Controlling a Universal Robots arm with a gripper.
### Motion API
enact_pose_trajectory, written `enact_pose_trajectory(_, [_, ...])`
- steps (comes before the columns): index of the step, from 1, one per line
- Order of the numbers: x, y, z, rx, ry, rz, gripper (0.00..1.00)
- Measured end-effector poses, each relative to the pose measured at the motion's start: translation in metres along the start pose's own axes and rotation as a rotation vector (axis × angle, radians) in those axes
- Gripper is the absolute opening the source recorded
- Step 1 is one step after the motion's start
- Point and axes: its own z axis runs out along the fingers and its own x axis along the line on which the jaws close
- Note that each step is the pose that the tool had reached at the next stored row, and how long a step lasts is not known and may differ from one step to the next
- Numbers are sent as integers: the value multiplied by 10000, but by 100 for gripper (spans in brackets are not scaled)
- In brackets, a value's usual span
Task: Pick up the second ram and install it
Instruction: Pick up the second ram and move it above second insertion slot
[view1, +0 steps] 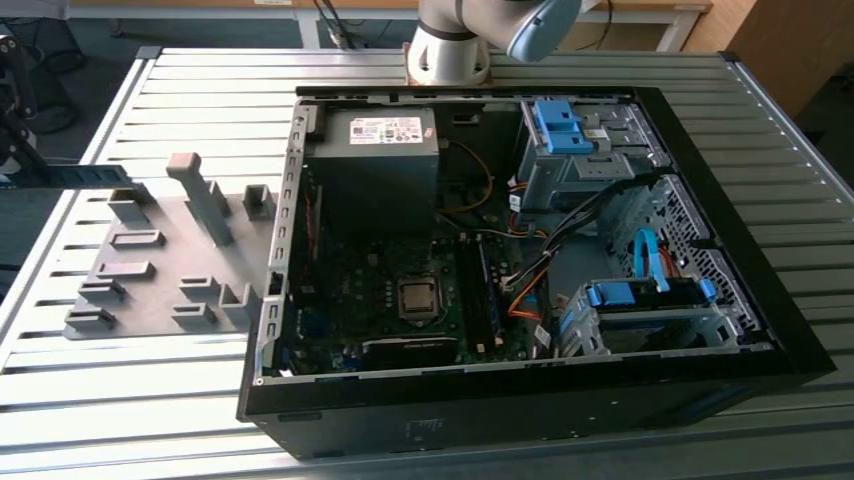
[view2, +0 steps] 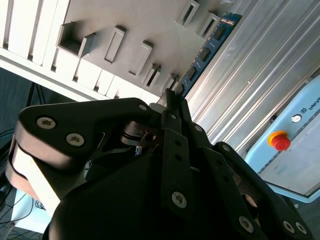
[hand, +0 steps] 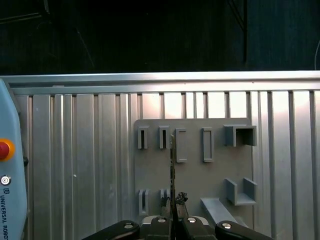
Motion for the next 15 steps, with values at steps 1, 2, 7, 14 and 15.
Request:
enact_pose_trajectory(1, [0, 0, -7, 0, 0, 0, 14])
enact_pose_trajectory(2, [0, 0, -14, 0, 0, 0, 14])
enact_pose_trajectory(7, [-1, 0, -44, -1, 0, 0, 14])
enact_pose_trajectory(14, [-1, 1, -86, -1, 1, 0, 14])
enact_pose_trajectory(15, [-1, 1, -93, -1, 0, 0, 14])
